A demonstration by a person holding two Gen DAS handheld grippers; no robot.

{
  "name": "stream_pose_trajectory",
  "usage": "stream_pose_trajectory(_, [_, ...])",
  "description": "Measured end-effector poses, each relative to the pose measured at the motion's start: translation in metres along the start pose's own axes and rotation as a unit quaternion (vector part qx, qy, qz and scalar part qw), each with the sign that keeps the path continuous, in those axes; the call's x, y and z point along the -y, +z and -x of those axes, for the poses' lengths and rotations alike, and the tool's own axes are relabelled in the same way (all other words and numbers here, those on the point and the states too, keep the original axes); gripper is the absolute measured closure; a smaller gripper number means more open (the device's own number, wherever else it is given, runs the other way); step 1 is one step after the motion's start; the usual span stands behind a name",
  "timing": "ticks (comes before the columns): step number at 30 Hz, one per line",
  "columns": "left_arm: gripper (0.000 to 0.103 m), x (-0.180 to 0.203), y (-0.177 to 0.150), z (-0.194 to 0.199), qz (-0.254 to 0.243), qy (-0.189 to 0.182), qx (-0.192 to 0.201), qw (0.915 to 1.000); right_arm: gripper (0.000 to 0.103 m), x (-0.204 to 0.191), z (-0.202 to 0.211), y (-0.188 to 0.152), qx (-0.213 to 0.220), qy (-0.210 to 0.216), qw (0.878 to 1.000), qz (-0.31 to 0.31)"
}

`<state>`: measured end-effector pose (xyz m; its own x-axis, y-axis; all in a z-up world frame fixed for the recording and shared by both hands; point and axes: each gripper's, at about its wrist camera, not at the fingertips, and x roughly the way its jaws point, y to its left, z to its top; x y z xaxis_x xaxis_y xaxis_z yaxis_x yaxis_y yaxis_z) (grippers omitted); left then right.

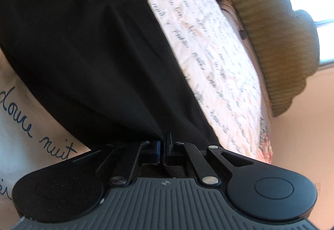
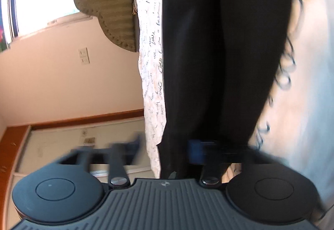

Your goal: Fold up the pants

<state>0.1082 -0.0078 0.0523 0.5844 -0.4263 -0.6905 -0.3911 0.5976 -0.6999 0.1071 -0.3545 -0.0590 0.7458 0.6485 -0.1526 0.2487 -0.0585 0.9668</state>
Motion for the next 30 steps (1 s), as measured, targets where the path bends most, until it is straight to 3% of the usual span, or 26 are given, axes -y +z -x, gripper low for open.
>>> stream_pose_trajectory(2, [0.102, 0.000, 0.002, 0.007, -0.005, -0.009, -0.001, 0.9999, 0.026, -0.004, -0.008, -0.006, -0.012, 0.029, 0.999, 0.005])
stream_pose_trajectory(6, [0.102, -0.003, 0.007, 0.012, -0.008, -0.023, -0.007, 0.9997, 0.026, -0.005, -0.027, 0.001, -0.014, 0.045, 0.999, -0.008])
stream_pose_trajectory(10, [0.102, -0.012, 0.009, 0.007, -0.008, -0.023, -0.017, 0.9996, 0.027, 0.007, -0.012, 0.034, 0.052, 0.106, 0.991, -0.056])
stream_pose_trajectory(14, [0.100, -0.010, 0.006, -0.011, -0.011, -0.026, -0.040, 0.9988, 0.027, 0.014, 0.039, 0.076, 0.112, 0.191, 0.971, -0.089])
stream_pose_trajectory(19, [0.100, -0.009, 0.004, -0.015, -0.015, -0.014, -0.046, 0.9987, 0.027, 0.008, 0.096, 0.097, 0.187, 0.251, 0.948, -0.056])
stream_pose_trajectory(26, [0.100, -0.013, 0.002, -0.008, -0.014, -0.008, -0.053, 0.9985, 0.027, 0.013, 0.097, 0.090, 0.178, 0.160, 0.970, -0.036])
stream_pose_trajectory(30, [0.097, -0.017, 0.001, -0.007, -0.015, -0.008, -0.057, 0.9982, 0.029, 0.000, 0.107, 0.087, 0.227, 0.013, 0.974, 0.001])
